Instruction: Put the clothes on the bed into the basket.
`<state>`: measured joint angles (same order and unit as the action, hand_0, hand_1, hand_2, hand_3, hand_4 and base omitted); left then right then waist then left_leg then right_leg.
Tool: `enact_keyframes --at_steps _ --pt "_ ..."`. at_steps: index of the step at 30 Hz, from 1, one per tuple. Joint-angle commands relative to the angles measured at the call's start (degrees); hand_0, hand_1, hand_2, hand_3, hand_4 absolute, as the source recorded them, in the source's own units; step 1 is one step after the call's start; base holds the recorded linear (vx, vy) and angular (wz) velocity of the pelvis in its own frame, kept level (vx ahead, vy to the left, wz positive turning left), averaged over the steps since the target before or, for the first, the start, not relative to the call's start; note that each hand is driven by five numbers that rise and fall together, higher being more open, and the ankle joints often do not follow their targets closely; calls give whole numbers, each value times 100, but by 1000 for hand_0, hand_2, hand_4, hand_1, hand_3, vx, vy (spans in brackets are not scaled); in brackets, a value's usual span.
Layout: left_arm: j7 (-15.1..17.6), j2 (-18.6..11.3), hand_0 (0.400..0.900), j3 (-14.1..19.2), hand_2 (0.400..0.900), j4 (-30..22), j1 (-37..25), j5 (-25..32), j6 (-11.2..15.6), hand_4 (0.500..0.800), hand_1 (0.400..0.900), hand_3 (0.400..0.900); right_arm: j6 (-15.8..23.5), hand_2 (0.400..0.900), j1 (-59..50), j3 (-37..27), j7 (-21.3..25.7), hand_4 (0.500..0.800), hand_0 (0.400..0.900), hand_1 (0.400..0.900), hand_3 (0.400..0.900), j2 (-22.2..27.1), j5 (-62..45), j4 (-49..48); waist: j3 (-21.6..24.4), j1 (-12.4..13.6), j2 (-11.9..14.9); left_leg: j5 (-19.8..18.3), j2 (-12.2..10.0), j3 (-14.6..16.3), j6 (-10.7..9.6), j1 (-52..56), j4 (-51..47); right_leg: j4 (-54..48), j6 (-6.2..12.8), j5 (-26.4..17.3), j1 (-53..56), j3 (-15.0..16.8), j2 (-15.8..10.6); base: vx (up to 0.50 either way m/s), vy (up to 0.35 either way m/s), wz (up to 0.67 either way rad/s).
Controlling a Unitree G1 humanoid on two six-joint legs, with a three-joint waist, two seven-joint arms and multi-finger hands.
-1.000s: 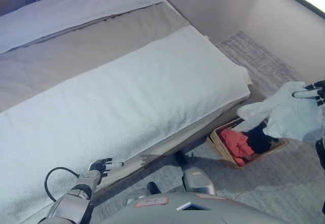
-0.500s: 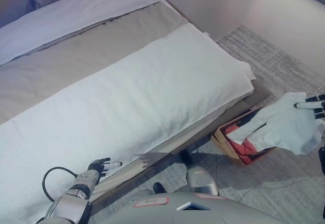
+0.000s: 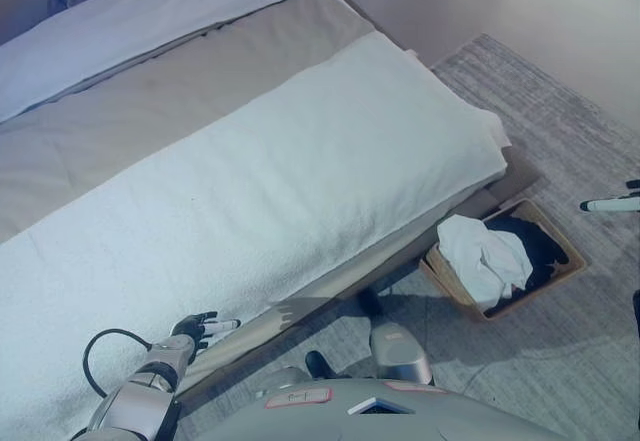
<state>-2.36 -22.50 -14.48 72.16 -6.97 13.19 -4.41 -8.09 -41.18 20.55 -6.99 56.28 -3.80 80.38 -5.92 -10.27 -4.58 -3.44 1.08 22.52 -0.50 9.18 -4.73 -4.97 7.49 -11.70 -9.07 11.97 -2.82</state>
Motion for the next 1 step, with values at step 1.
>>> enact_keyframes --at_steps 1 --pt "100 -447 900 82 900 196 -151 -139 62 800 900 900 201 900 -305 234 237 800 900 900 900 534 -18 5 258 177 288 -692 -111 -509 23 -142 565 257 441 156 -97 -82 -238 0 0 0"
